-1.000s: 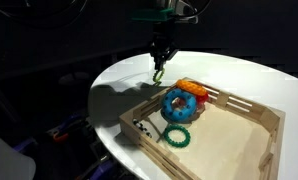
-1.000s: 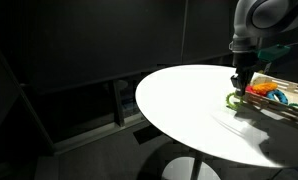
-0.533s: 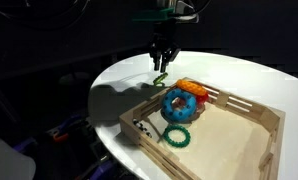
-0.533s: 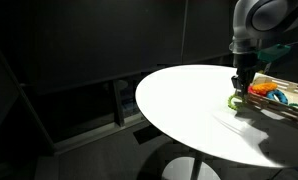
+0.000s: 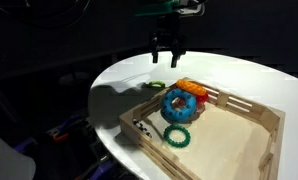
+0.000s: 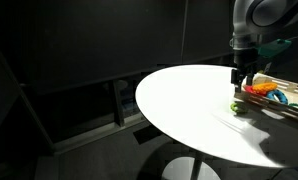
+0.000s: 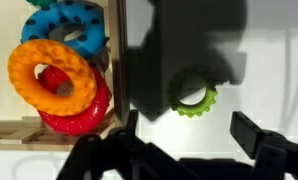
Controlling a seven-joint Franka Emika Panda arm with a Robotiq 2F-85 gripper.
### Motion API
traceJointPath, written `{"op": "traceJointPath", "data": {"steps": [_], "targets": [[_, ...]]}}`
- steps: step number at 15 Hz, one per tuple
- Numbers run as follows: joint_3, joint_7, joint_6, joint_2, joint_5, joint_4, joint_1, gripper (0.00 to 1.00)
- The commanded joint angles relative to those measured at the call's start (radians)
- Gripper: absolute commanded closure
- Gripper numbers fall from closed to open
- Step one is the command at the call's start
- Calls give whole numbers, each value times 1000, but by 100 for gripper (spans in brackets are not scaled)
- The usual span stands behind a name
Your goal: Put the light green ring on the table
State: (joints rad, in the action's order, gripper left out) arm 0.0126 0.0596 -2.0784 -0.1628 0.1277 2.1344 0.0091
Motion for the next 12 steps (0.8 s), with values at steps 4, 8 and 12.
{"op": "traceJointPath", "data": {"steps": [4,8,12], "targets": [[15,-8,141,77,35,-53,-10,0],[20,-35,174,152,11,-57,-24,0],[31,-66,176,233,-68,-52,-38,0]]}}
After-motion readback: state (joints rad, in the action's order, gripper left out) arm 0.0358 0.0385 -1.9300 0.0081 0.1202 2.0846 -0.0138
